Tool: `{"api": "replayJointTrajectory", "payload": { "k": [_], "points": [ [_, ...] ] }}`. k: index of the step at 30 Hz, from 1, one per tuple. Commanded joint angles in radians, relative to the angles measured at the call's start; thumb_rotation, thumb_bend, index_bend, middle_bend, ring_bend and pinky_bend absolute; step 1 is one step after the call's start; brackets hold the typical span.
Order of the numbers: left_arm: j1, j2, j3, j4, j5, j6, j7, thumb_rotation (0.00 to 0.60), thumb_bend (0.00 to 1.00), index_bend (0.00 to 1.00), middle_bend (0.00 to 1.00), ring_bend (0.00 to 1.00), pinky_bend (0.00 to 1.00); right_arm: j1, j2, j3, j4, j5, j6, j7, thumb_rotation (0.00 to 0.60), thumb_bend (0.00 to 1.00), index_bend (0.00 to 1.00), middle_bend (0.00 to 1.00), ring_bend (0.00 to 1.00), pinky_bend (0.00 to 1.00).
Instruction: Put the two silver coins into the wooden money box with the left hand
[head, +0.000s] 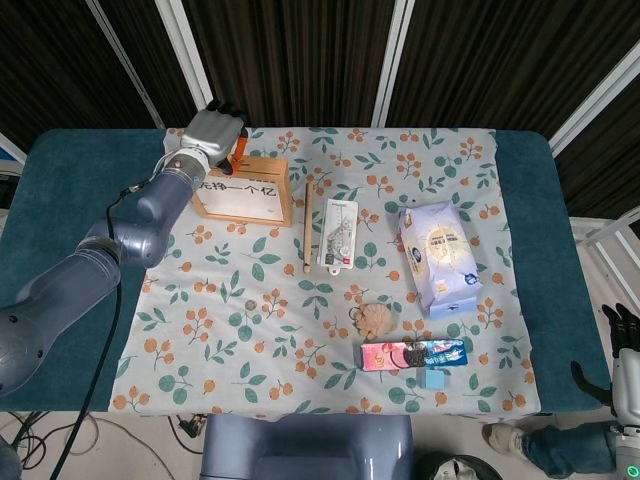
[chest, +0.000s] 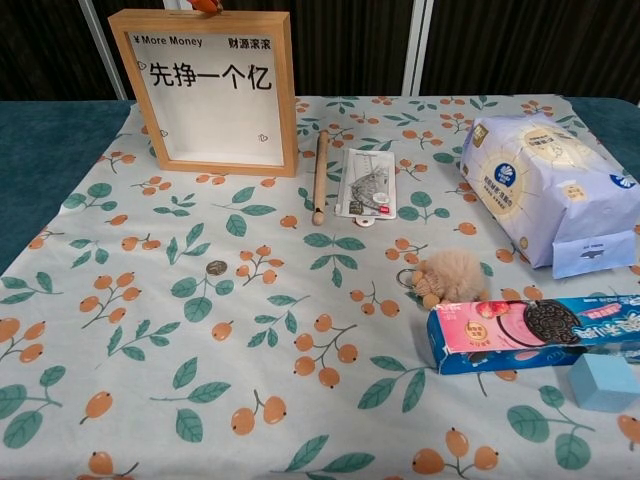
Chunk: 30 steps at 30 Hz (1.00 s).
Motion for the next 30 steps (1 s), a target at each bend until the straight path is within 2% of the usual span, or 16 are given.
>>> {"api": "replayJointTrajectory", "payload": {
  "k": [1, 15, 30],
  "points": [
    [0.001, 0.001, -0.003, -0.003, -0.001, 0.003, 0.002, 0.600, 0.56, 0.64, 0.14, 0.00, 0.00, 0.000, 0.000, 0.000, -0.001, 0.002, -0.001, -0.001, 0.600, 0.37, 0.11, 0.05, 0.00, 0.00],
    [0.013, 0.002, -0.025, -0.012, 0.006, 0.042, 0.024, 0.600, 0.56, 0.65, 0.16, 0.00, 0.00, 0.000, 0.001, 0.003, -0.008, 0.018, -0.003, -0.006, 0.600, 0.37, 0.11, 0.05, 0.00, 0.00],
    [0.013, 0.028, -0.030, -0.042, -0.014, 0.009, 0.037, 0.600, 0.56, 0.65, 0.15, 0.00, 0.00, 0.000, 0.000, 0.003, -0.009, 0.018, -0.002, -0.011, 0.600, 0.37, 0.11, 0.05, 0.00, 0.00]
  ]
}}
